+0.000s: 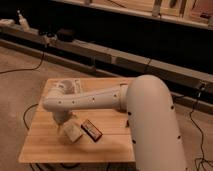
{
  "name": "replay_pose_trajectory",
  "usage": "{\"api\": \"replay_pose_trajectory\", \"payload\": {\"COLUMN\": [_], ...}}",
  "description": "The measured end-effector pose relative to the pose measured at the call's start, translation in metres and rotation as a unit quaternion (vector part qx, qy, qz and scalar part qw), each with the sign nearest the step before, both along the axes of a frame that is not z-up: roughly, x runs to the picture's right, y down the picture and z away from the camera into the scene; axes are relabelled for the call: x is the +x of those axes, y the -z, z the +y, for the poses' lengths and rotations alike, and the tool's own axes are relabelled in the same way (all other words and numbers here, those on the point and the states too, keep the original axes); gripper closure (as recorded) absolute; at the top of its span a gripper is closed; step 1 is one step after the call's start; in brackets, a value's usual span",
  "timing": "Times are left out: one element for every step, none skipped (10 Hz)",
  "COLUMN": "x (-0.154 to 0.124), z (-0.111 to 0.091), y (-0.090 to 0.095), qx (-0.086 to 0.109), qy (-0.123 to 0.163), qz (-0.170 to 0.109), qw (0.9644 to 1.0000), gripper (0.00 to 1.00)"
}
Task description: Wipe the white sponge on the table
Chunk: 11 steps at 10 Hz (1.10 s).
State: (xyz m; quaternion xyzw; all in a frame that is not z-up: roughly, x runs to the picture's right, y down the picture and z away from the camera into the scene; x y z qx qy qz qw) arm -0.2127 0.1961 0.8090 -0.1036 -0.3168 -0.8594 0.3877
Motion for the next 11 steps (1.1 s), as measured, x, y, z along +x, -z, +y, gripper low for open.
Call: {"api": "replay_pose_trajectory", "payload": {"x": [0.000, 0.000, 0.000, 0.000, 0.000, 0.001, 0.000, 0.000, 0.001, 0.001, 0.002], "z": [0.000, 0.002, 0.011, 0.016, 0.022, 0.026, 0.029, 0.032, 0.035, 0.039, 0.043], "y": [-0.001, -0.001, -0.004, -0.006, -0.008, -0.011, -0.012, -0.014, -0.014, -0.014, -0.014], "qx": [0.000, -0.003, -0.010, -0.014, -0.016, -0.017, -0.016, -0.014, -0.014, -0.015, -0.016], "qy": [0.000, -0.001, 0.000, 0.000, 0.000, 0.000, 0.002, 0.005, 0.008, 0.011, 0.010], "qz": [0.000, 0.000, 0.000, 0.000, 0.001, 0.004, 0.007, 0.011, 0.015, 0.022, 0.027], "qw": [1.0000, 1.0000, 1.0000, 0.9999, 0.9999, 0.9998, 0.9998, 0.9998, 0.9998, 0.9996, 0.9994], "gripper": [0.30, 0.30, 0.30, 0.30, 0.30, 0.30, 0.30, 0.30, 0.30, 0.34, 0.45]}}
